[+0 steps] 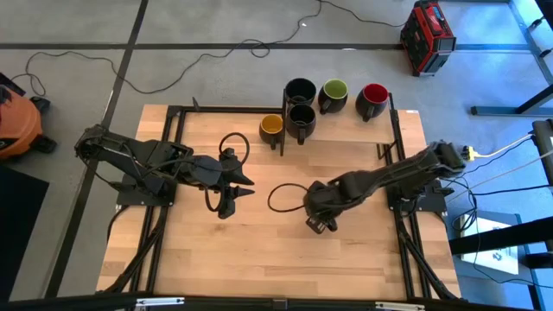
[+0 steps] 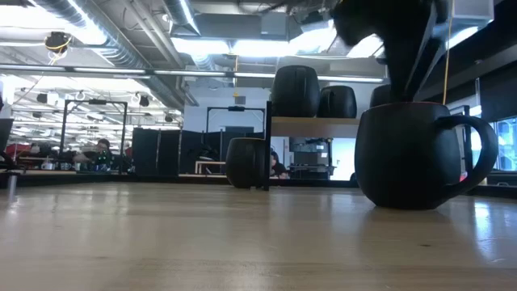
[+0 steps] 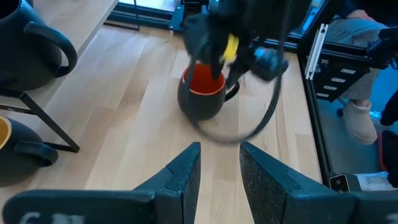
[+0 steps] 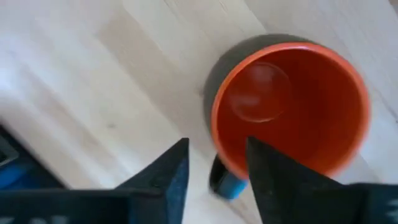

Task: Place coffee mugs
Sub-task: Put the black orange mug on the shelf

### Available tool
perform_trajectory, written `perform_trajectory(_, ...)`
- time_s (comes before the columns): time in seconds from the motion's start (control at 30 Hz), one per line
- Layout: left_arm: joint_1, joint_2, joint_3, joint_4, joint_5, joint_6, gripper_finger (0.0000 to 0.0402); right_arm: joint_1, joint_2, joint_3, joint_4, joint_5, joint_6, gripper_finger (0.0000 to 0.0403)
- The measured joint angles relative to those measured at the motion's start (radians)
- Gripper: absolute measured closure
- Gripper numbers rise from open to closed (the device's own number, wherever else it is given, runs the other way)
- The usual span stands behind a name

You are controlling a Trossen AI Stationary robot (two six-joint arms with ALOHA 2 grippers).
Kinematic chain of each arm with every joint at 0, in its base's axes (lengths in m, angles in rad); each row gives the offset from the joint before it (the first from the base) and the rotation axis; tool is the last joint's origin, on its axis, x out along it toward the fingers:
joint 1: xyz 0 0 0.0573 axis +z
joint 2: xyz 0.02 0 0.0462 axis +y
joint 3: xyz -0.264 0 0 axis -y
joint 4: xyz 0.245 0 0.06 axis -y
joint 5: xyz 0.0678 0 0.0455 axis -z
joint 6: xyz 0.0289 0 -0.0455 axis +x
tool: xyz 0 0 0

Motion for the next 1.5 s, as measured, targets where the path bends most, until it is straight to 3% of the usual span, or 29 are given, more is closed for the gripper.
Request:
perform_trajectory(0.13,0.0,0.0,0.0,0.0,0.0,-0.001,0.0296,0.113,-0.105,0.003,-0.001,0.026,0.109,0.0238)
perform_trajectory(0.33,0.0,0.0,0.0,0.0,0.0,-0.001,0.0296,0.354,-0.133,0.002,-0.09,0.267,0.369,0.0228)
perform_trajectory(0.5,0.0,0.0,0.0,0.001,0.0,-0.001,0.0296,0.463,-0.084,-0.001,-0.151,0.429,0.558,0.0224)
perform_trajectory(0.83,0.0,0.0,0.0,0.0,0.0,-0.022,0.0296,0.607,0.067,-0.001,-0.241,0.79,0.771,0.0146)
perform_trajectory(1.0,0.0,0.0,0.0,0.0,0.0,-0.022,0.0296,0.676,0.161,-0.001,-0.278,0.944,0.912,0.0139)
perform_trajectory(1.3,0.0,0.0,0.0,-0.007,-0.006,-0.019,0.0296,0.689,0.291,-0.045,-0.218,1.02,1.054,0.0159)
perform_trajectory(1.5,0.0,0.0,0.0,-0.008,-0.008,-0.019,0.0296,0.689,0.312,-0.12,-0.209,0.948,1.154,0.0166)
